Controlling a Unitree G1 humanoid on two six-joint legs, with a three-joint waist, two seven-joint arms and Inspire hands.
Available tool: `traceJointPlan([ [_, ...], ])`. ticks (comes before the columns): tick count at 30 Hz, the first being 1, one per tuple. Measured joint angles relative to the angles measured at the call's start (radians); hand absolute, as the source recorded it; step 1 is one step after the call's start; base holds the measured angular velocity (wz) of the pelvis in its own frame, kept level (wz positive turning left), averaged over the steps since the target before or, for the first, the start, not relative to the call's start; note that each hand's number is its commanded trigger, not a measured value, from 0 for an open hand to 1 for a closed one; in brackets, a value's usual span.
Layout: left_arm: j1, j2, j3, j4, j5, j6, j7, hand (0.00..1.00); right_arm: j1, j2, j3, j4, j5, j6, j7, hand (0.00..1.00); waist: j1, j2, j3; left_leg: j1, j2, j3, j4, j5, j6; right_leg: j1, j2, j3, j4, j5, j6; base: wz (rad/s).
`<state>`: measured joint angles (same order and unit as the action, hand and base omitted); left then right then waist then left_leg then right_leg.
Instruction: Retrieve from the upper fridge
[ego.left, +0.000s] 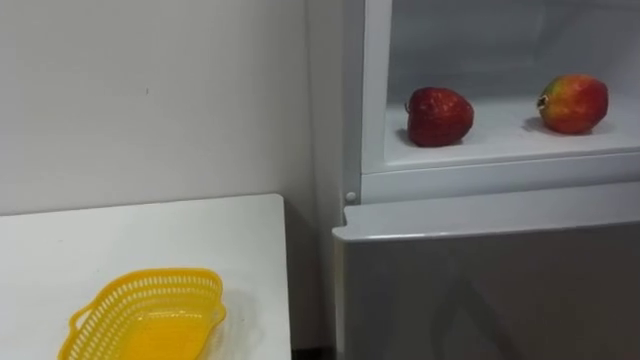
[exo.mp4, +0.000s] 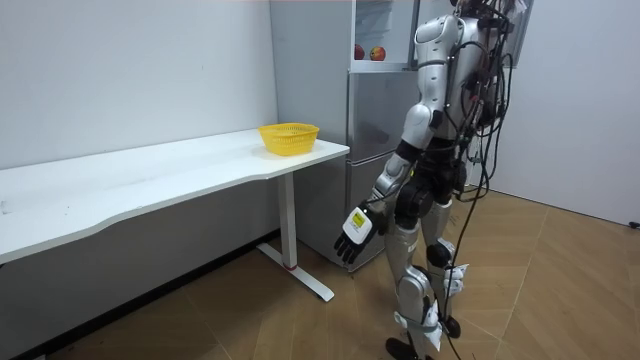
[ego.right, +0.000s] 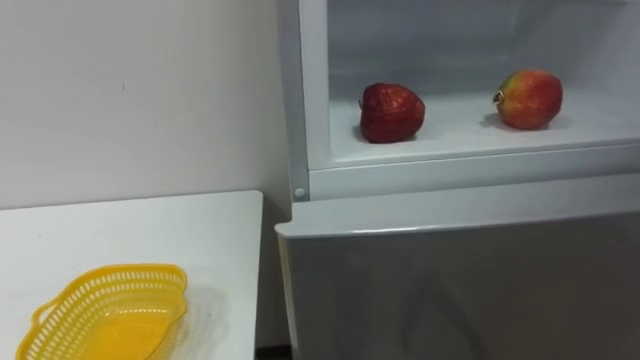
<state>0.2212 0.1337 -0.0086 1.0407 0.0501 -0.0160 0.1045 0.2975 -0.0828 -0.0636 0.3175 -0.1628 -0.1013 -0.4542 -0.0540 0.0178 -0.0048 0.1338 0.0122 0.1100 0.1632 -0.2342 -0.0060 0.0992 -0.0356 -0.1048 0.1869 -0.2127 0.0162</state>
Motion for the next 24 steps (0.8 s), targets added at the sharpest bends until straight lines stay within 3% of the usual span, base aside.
traceJointPlan([
  [4, -0.005, 0.004, -0.036, 0.001, -0.001, -0.025, -0.001, 0.00, -0.003, -0.001, 0.007, -0.168, -0.050, -0.015, -0.042, 0.00, 0.003, 0.010, 0.0015, 0.001, 0.004, 0.022, 0.000, 0.000, 0.000, -0.009, 0.004, 0.016, 0.000, 0.007, 0.000, -0.13],
  [6, -0.005, 0.004, -0.042, 0.005, 0.001, -0.029, -0.002, 0.00, -0.003, -0.001, 0.017, -0.252, -0.084, -0.033, -0.075, 0.00, 0.005, 0.015, 0.0068, -0.002, 0.006, 0.024, 0.000, 0.000, 0.000, -0.008, 0.007, 0.018, 0.000, 0.010, -0.001, -0.05],
  [13, -0.026, 0.006, -0.044, 0.060, -0.002, -0.049, -0.004, 0.00, -0.036, -0.015, 0.052, -0.476, -0.114, -0.064, -0.165, 0.00, 0.021, 0.012, 0.0088, -0.016, 0.009, 0.029, 0.001, 0.001, 0.001, -0.040, 0.010, 0.020, 0.016, 0.012, -0.003, -0.02],
  [17, -0.032, 0.012, -0.048, 0.078, -0.003, -0.062, -0.006, 0.00, -0.074, -0.046, 0.060, -0.567, -0.208, -0.087, -0.198, 0.00, 0.036, 0.006, 0.0046, -0.020, 0.010, 0.031, 0.001, 0.002, 0.002, -0.044, 0.011, 0.022, 0.016, 0.012, -0.004, -0.01],
  [24, -0.022, 0.038, -0.073, 0.083, 0.001, -0.071, -0.011, 0.00, -0.137, -0.050, 0.077, -0.639, -0.340, -0.128, -0.233, 0.00, 0.037, -0.014, 0.0000, -0.018, 0.011, 0.030, 0.000, 0.002, 0.002, -0.029, 0.012, 0.015, 0.016, 0.012, -0.004, 0.00],
])
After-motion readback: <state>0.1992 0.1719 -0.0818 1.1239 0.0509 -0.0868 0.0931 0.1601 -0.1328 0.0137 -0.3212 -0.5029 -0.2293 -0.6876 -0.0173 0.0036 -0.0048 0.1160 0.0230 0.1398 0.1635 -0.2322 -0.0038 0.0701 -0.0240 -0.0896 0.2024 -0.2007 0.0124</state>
